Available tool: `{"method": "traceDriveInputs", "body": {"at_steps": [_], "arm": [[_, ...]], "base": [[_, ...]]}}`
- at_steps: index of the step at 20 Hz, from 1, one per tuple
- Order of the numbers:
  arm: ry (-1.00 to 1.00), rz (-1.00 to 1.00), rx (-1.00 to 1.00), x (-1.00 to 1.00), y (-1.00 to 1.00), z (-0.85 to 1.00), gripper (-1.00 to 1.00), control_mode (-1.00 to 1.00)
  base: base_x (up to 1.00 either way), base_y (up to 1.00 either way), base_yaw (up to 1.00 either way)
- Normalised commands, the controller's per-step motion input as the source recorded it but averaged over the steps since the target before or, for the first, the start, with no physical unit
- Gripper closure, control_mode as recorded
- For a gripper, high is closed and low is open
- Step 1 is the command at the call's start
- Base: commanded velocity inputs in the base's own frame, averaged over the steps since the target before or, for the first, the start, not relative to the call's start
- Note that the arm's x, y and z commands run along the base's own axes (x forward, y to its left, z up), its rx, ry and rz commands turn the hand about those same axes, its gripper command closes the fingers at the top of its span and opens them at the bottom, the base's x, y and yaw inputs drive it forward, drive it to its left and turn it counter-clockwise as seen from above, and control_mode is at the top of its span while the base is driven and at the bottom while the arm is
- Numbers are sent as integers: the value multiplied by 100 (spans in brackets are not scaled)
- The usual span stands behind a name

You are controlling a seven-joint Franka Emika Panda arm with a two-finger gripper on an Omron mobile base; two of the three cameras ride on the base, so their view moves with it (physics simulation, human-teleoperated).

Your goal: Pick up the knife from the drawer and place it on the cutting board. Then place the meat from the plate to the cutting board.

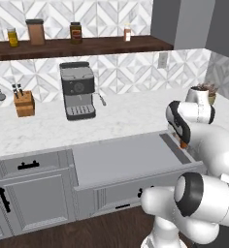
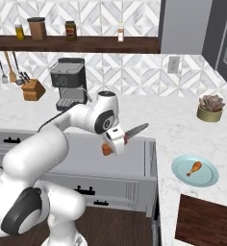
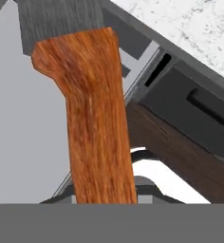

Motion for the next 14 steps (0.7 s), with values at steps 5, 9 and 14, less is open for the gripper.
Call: {"method": "traceDriveInputs", "body": {"at_steps": [5, 9, 14], "arm": [[0, -67, -1, -19, -39, 11, 100, -100], [0, -56, 0, -25, -74, 6, 100, -100], [0, -47, 0, -41, -74, -5, 100, -100]], "base": [[0, 0, 0], [0, 0, 0], [0, 0, 0]]}}
